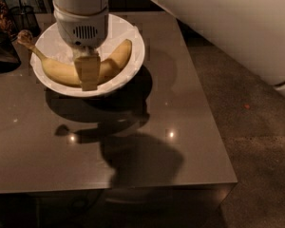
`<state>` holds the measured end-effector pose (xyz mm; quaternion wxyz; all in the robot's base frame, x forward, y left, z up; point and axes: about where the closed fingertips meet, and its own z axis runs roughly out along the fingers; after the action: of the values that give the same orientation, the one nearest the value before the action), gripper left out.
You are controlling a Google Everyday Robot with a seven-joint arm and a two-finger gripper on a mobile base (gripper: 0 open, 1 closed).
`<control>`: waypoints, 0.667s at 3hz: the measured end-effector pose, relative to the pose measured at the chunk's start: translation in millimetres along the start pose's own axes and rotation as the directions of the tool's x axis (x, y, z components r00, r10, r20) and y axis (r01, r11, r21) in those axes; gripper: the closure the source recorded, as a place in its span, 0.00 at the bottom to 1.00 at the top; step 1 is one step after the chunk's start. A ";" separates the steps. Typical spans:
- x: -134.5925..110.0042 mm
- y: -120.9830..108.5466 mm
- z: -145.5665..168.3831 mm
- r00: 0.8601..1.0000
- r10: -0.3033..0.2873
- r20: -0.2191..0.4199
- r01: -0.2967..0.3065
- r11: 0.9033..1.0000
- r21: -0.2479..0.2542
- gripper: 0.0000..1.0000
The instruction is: Pick banana from white bowl
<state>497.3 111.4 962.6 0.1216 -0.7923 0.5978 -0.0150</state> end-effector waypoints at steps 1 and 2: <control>4.1 22.9 2.2 0.999 0.025 0.036 -0.024 0.999 -0.025 1.00; 10.7 42.5 10.1 0.996 0.065 0.063 -0.061 0.996 -0.064 1.00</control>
Offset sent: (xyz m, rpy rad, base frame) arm -0.0556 -0.0363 -0.0380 0.0640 0.1633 -0.0772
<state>462.0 92.1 942.5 0.1166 -0.7766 0.6182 0.0330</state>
